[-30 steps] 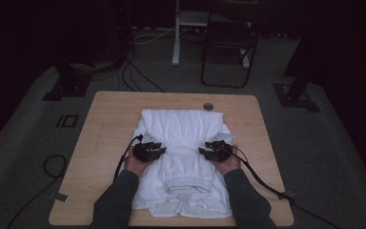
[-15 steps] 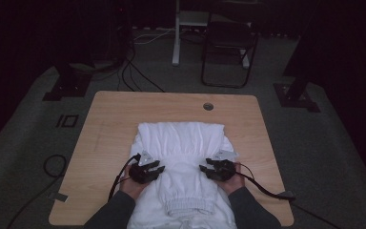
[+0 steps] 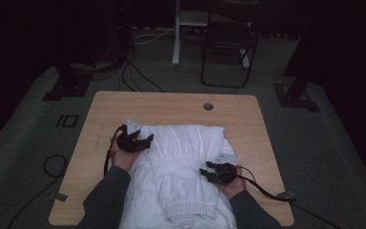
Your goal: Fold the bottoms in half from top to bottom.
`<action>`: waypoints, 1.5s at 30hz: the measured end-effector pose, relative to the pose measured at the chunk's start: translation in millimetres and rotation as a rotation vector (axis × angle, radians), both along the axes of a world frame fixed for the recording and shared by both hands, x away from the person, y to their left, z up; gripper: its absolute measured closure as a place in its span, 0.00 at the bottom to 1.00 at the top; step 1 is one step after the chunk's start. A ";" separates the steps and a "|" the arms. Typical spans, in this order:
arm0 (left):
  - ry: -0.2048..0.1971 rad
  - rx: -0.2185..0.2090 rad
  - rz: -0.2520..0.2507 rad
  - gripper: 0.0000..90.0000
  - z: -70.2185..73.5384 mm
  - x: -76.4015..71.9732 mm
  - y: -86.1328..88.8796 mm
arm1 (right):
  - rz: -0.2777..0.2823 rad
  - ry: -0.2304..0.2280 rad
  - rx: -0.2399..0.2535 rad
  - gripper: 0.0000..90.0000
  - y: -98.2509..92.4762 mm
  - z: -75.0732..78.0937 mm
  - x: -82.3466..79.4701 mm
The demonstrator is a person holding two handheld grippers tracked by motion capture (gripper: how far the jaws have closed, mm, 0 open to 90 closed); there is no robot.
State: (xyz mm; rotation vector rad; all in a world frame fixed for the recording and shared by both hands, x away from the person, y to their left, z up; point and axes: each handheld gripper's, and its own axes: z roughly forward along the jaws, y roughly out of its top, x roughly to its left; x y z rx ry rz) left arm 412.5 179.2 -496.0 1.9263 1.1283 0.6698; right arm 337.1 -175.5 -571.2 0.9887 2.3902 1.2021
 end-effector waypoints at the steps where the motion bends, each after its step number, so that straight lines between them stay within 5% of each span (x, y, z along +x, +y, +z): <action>1: 0.000 0.000 0.000 0.38 0.0 0.0 0.0 | 0.000 0.000 0.000 0.61 0.0 0.0 0.0; 2: 0.033 0.018 0.047 0.38 -7.5 23.2 3.0 | -0.001 0.004 0.004 0.61 -0.2 0.0 0.1; 5: 0.124 0.008 0.088 0.30 -27.1 47.4 10.4 | -0.001 0.009 0.011 0.61 -0.8 0.0 0.7; 9: 0.195 -0.009 0.063 0.29 -45.9 56.1 14.8 | 0.000 0.015 0.017 0.61 -1.6 0.1 1.2; 15: 0.228 -0.032 0.052 0.30 -55.5 59.3 17.6 | 0.001 0.013 0.015 0.61 -1.4 0.1 1.1; 17: 0.230 -0.033 0.026 0.37 -54.5 58.6 17.7 | 0.001 0.012 0.013 0.61 -1.2 0.1 1.0; 22: 0.266 -0.074 -0.035 0.79 -53.5 59.0 17.0 | 0.000 0.024 0.022 0.60 -2.0 0.5 2.0; 25: 0.262 -0.077 -0.035 0.82 -54.1 58.2 16.4 | 0.010 0.068 0.033 0.56 -3.4 3.8 6.2; 27: 0.260 -0.066 -0.036 0.83 -53.6 57.8 15.1 | 0.014 0.058 0.002 0.47 -6.6 16.8 14.1; 30: 0.261 -0.065 -0.035 0.83 -53.5 57.8 15.0 | -0.072 -0.003 -0.012 0.38 -17.0 34.8 32.6; 35: 0.259 -0.063 -0.032 0.83 -53.5 57.5 14.6 | -0.241 -0.018 0.073 0.33 -41.3 52.1 90.3; 38: 0.260 -0.070 -0.034 0.83 -53.9 57.8 15.3 | -0.294 0.012 0.126 0.32 -49.0 50.3 121.6; 45: 0.260 -0.074 -0.033 0.82 -54.0 57.9 15.4 | -0.346 0.171 0.106 0.30 -45.6 17.0 164.3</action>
